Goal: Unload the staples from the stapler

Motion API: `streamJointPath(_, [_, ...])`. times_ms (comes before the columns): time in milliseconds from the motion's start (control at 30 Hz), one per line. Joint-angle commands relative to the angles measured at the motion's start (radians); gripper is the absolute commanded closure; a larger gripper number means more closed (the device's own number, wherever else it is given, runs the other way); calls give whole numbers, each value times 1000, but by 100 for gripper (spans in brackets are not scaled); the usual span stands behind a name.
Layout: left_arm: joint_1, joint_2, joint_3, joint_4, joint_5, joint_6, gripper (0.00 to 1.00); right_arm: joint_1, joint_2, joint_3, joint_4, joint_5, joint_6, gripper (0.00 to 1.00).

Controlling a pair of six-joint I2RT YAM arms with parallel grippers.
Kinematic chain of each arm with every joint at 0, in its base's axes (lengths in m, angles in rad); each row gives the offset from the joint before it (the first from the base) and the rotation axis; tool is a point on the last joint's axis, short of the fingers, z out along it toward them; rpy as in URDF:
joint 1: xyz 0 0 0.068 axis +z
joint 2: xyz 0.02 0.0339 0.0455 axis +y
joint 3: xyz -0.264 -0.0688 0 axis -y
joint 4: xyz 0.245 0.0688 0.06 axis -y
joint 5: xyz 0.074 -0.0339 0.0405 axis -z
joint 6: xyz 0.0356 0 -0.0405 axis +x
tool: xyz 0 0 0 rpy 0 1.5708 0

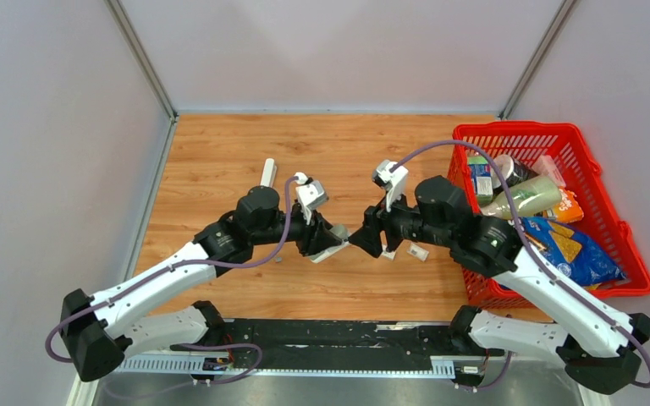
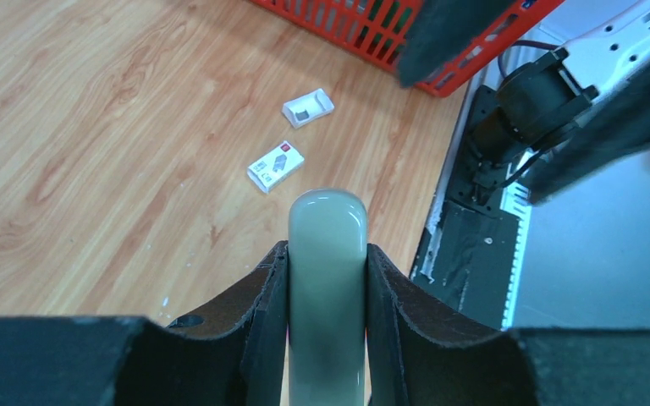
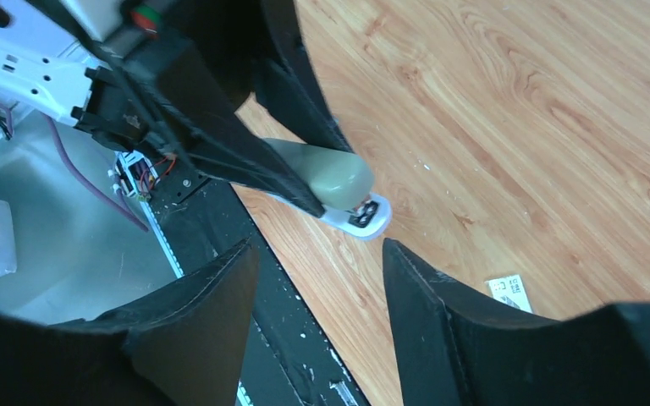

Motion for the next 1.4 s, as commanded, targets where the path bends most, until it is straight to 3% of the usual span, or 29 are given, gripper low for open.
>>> streamJointPath(0, [40,-61,7,-46,60,-97,100,-50,43,7,116,-82,-36,42])
streamJointPath(200, [129,-102,-30,-37,163,-172,100,-167,57,-39,253,-230,-1,45])
streamJointPath(400, [226,-99,-96,82,299,-287,100,-251,122,-108,437,-418,76,53])
streamJointPath(767, [371,-125,-162,183,456,-383,100,-257,239,-150,570,-581,91,50])
streamJointPath(1367, [420,-130,-203,287,540,-443,100,-257,365,-154,630,-739,85,57])
